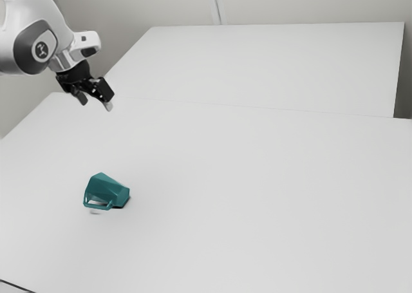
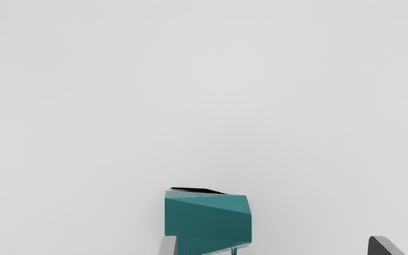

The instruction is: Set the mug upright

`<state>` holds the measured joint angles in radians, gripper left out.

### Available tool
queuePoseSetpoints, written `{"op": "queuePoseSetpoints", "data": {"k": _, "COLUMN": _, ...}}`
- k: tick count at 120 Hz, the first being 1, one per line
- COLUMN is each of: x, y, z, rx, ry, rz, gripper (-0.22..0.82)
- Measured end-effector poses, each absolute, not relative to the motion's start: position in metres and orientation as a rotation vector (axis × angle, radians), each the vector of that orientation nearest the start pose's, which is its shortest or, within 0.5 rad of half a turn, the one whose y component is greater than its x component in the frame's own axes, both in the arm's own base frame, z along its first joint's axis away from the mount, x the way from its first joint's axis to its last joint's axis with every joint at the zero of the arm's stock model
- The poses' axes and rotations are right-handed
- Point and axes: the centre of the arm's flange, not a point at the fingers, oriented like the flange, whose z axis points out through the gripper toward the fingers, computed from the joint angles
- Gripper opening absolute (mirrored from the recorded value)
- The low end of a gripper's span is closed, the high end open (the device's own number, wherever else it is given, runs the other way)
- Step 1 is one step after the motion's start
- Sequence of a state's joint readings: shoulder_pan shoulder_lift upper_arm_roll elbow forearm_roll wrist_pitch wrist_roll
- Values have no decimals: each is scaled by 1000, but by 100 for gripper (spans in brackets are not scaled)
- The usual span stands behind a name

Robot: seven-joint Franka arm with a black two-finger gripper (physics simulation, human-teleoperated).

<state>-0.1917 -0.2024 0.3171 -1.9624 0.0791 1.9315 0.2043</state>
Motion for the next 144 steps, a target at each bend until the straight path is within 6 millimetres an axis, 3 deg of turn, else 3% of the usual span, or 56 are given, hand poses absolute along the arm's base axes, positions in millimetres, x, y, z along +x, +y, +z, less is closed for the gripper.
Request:
{"op": "queuePoseSetpoints", "data": {"k": 49, "x": 473, "y": 154, "z": 498, "rx": -3295, "ry": -94, "rz": -199, "gripper": 59}}
{"op": "queuePoseSetpoints", "data": {"k": 68, "x": 467, "y": 178, "z": 459, "rx": -3422, "ry": -186, "rz": -122, "gripper": 59}}
{"op": "queuePoseSetpoints", "data": {"k": 90, "x": 455, "y": 211, "z": 429, "rx": -3554, "ry": -238, "rz": -88, "gripper": 59}}
{"op": "queuePoseSetpoints", "data": {"k": 144, "x": 442, "y": 259, "z": 368, "rx": -3784, "ry": -170, "rz": -56, "gripper": 58}}
